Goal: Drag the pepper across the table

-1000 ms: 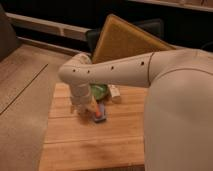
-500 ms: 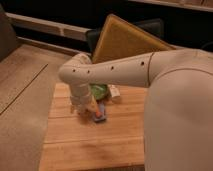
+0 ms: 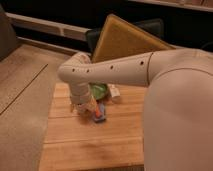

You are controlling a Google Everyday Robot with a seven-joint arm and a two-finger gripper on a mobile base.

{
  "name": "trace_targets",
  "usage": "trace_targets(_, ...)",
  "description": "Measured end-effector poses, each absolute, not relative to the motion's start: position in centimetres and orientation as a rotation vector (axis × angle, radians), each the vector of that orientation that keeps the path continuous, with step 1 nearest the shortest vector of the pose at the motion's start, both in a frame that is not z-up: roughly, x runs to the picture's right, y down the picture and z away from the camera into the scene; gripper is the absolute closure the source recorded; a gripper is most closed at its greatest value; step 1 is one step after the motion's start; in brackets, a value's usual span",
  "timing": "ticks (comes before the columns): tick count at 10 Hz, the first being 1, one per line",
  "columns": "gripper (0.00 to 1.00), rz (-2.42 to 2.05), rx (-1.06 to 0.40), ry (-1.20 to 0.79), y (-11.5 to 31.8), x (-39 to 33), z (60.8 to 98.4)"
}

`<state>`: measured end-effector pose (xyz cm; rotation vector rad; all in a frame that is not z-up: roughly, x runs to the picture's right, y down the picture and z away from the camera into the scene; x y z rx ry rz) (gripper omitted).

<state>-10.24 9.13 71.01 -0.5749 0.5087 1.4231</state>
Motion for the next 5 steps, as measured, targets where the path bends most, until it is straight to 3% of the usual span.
trace_targets(5,0.35,1.530,-0.539,0.495,7.5,-3.4,73.7)
